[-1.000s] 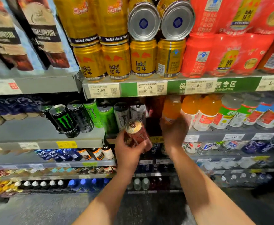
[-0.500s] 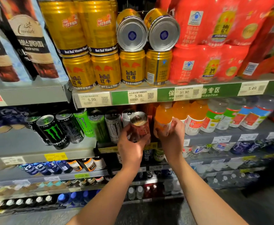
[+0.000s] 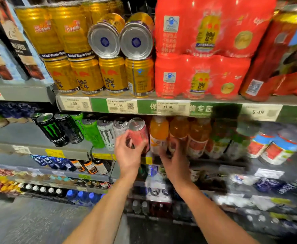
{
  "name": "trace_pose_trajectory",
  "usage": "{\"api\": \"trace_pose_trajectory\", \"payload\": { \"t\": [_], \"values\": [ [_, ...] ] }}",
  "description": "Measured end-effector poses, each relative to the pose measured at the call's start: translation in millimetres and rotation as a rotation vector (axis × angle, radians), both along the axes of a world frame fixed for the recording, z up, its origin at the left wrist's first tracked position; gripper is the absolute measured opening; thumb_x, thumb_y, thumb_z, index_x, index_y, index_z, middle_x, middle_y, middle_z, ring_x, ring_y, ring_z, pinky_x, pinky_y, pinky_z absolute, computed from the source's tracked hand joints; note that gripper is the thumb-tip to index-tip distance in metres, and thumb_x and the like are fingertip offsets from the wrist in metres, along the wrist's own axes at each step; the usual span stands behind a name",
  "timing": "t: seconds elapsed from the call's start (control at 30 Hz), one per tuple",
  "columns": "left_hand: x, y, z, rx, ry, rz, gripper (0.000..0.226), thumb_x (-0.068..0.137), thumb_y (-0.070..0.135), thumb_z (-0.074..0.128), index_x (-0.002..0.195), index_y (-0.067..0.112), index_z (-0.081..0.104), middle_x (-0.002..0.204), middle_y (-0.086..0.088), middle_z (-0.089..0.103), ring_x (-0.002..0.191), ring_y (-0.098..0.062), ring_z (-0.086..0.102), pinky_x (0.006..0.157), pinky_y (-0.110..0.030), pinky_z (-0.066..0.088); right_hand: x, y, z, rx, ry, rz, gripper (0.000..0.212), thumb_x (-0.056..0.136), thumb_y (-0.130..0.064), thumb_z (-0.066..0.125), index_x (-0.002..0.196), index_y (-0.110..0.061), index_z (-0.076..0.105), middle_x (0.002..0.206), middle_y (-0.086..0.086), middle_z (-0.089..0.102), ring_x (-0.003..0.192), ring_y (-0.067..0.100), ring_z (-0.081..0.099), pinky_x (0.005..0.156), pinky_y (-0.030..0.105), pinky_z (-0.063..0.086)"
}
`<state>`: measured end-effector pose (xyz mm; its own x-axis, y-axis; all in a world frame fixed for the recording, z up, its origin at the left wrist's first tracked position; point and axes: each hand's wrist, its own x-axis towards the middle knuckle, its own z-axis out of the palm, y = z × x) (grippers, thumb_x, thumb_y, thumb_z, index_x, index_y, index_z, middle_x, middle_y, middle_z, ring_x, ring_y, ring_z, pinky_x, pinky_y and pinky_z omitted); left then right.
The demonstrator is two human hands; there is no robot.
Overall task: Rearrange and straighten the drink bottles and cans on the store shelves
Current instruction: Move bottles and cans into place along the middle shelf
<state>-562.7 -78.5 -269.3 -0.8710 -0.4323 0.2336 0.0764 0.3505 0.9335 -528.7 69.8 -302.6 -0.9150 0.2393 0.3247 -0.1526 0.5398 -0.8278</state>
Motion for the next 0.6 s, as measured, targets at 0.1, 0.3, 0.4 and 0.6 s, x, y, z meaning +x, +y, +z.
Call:
{"api": "trace_pose_trajectory", "payload": {
  "t": [0.1, 0.3, 0.4, 0.6],
  "values": [
    [5.9, 12.8, 6.9, -0.005, 0.012, 0.036, 0.072, 0.071, 0.023, 0.091, 0.134, 0.008, 0.06, 0.108, 0.006, 0.056, 0.099, -0.003, 0.056, 0.096, -0.021, 0.047, 2.8, 7.4, -1.4, -0.037, 0.005, 0.094, 0.047, 0.091, -0.045, 0.059, 0.131, -0.031, 0.039, 0.128, 0.003, 0.056, 0.111, 0.023, 0.06, 0.088, 0.034, 0.05],
    [5.8, 28.5, 11.3, -0.084, 0.036, 0.165, 0.067, 0.071, 0.028, 0.09, 0.131, 0.012, 0.063, 0.102, 0.012, 0.053, 0.1, -0.01, 0.056, 0.094, -0.026, 0.046, 3.9, 22.6, 4.0, -0.147, -0.066, 0.153, 0.042, 0.089, -0.033, 0.068, 0.124, -0.032, 0.045, 0.122, -0.005, 0.053, 0.112, 0.015, 0.055, 0.093, 0.034, 0.049],
    [2.9, 34.3, 10.8, -0.137, 0.037, 0.191, 0.066, 0.071, 0.029, 0.09, 0.129, 0.013, 0.063, 0.106, 0.011, 0.052, 0.106, -0.009, 0.051, 0.095, -0.022, 0.039, 8.1, 29.0, 5.3, -0.188, -0.068, 0.182, 0.037, 0.088, -0.035, 0.066, 0.119, -0.036, 0.046, 0.118, -0.011, 0.051, 0.11, 0.011, 0.055, 0.094, 0.044, 0.052],
    [2.1, 34.7, 1.2, -0.159, -0.004, 0.191, 0.063, 0.072, 0.028, 0.089, 0.128, 0.013, 0.064, 0.107, 0.004, 0.059, 0.106, -0.019, 0.059, 0.095, -0.031, 0.047, 16.4, 37.1, 0.0, -0.159, -0.137, 0.224, 0.029, 0.09, -0.038, 0.063, 0.112, -0.042, 0.045, 0.116, -0.013, 0.05, 0.108, 0.013, 0.056, 0.091, 0.046, 0.052]
  ]
}}
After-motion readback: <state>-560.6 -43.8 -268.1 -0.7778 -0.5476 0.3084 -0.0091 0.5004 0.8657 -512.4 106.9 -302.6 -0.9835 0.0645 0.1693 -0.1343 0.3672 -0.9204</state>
